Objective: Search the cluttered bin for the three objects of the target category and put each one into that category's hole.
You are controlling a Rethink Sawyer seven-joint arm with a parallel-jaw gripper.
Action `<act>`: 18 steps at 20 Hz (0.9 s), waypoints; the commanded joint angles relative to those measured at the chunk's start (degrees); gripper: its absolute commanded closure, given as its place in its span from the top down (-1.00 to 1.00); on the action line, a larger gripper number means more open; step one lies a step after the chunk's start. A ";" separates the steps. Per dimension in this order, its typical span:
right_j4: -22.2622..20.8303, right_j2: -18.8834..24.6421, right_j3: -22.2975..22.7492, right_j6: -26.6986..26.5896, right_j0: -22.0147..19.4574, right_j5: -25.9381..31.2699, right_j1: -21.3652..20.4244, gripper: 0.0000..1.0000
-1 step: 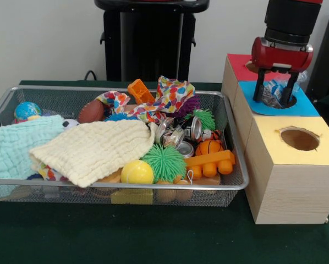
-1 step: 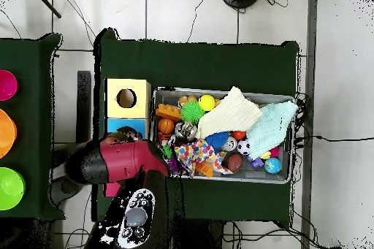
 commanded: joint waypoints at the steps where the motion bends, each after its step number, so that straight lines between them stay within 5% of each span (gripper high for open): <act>1: 0.36 1.23 1.30 7.64 0.17 7.09 3.82 1.00; 18: 3.31 -0.04 0.29 10.94 0.68 12.03 -1.31 1.00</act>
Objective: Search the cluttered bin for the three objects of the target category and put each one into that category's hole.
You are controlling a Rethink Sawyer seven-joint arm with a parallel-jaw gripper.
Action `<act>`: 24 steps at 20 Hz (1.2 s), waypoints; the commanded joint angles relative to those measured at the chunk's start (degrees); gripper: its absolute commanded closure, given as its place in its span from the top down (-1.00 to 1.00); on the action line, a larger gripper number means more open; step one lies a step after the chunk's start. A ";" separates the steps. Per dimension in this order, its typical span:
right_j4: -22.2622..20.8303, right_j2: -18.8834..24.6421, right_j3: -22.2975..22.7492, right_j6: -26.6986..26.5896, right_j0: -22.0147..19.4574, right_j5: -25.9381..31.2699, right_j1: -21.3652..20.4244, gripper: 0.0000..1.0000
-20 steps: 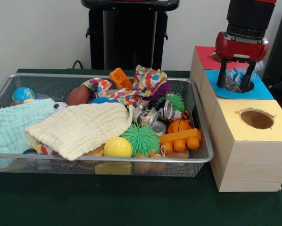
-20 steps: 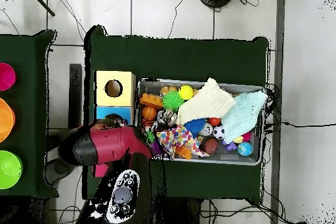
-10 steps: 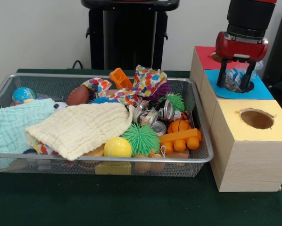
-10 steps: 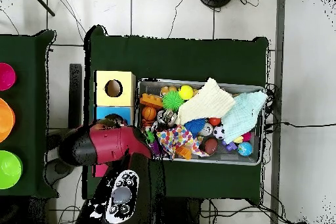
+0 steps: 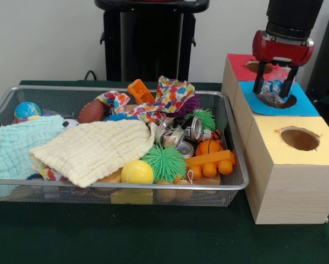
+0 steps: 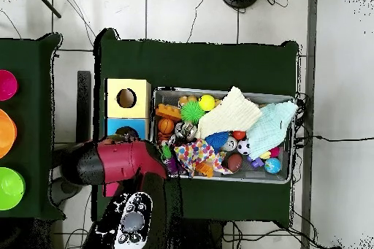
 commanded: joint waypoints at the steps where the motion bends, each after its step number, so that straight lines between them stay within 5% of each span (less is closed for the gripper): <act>1: 2.70 0.76 0.48 10.58 -0.34 7.13 -0.37 1.00; 16: 3.69 2.32 1.12 9.37 -0.63 7.48 -1.33 1.00; 24: 4.44 1.90 -3.11 9.06 -0.22 15.03 -3.30 1.00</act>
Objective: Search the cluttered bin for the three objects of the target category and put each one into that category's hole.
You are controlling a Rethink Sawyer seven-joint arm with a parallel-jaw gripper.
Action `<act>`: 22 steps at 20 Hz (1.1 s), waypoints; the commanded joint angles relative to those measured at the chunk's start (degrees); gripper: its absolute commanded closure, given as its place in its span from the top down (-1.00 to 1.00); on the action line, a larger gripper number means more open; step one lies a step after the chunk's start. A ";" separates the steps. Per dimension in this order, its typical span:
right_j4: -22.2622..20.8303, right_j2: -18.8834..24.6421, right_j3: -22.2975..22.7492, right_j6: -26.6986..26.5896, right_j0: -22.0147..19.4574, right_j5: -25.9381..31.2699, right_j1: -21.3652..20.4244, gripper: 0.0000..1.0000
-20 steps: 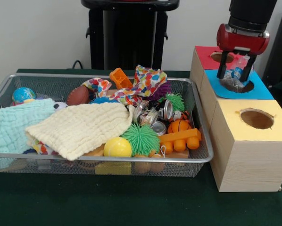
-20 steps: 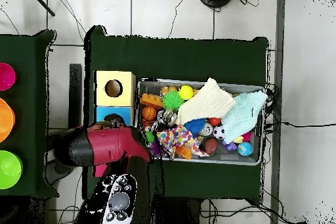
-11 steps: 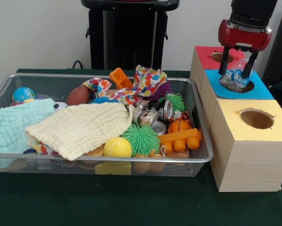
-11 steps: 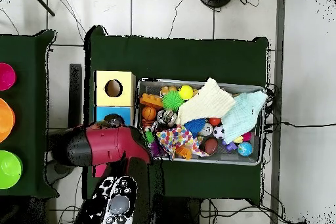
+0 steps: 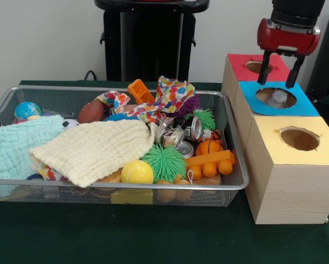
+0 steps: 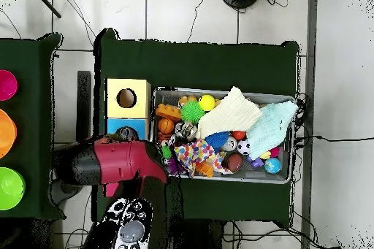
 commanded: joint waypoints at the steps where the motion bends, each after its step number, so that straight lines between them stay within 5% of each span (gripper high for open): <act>1: 2.76 1.75 -3.96 9.61 0.29 13.74 -1.21 1.00; 9: 2.58 1.79 -7.61 9.35 -0.30 17.58 -0.51 1.00; 22: 1.87 4.57 -2.13 4.06 -6.02 9.86 -0.60 1.00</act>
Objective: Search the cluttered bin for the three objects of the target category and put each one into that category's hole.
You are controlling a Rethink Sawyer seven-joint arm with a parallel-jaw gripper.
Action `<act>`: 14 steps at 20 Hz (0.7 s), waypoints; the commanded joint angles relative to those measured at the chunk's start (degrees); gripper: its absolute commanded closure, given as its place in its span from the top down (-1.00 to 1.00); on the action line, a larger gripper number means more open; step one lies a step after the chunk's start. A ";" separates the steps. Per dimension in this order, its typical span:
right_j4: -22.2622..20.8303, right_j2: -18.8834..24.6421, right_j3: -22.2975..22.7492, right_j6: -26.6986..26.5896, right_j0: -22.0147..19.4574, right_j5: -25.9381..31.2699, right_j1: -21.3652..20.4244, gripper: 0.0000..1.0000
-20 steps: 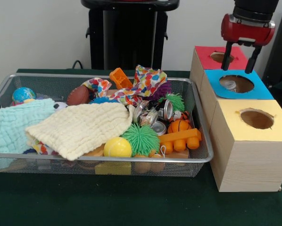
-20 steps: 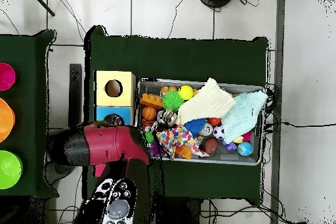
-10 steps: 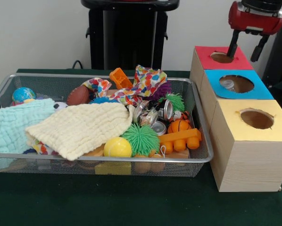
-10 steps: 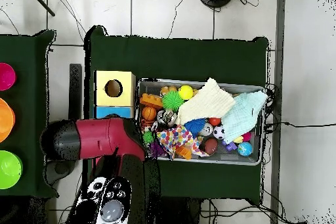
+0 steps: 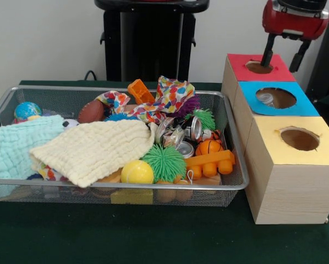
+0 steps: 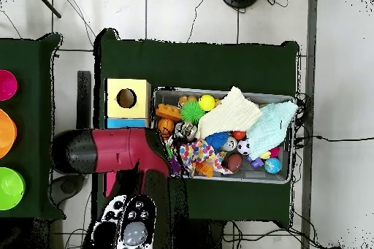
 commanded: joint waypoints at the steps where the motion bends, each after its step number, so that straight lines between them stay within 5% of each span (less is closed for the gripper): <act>1: 0.80 5.04 3.16 3.60 -5.37 -4.21 0.95 1.00; 6: -1.85 5.59 5.16 2.06 -8.08 -10.28 1.22 1.00; 14: -3.11 6.46 5.41 0.61 -11.01 -10.85 1.60 1.00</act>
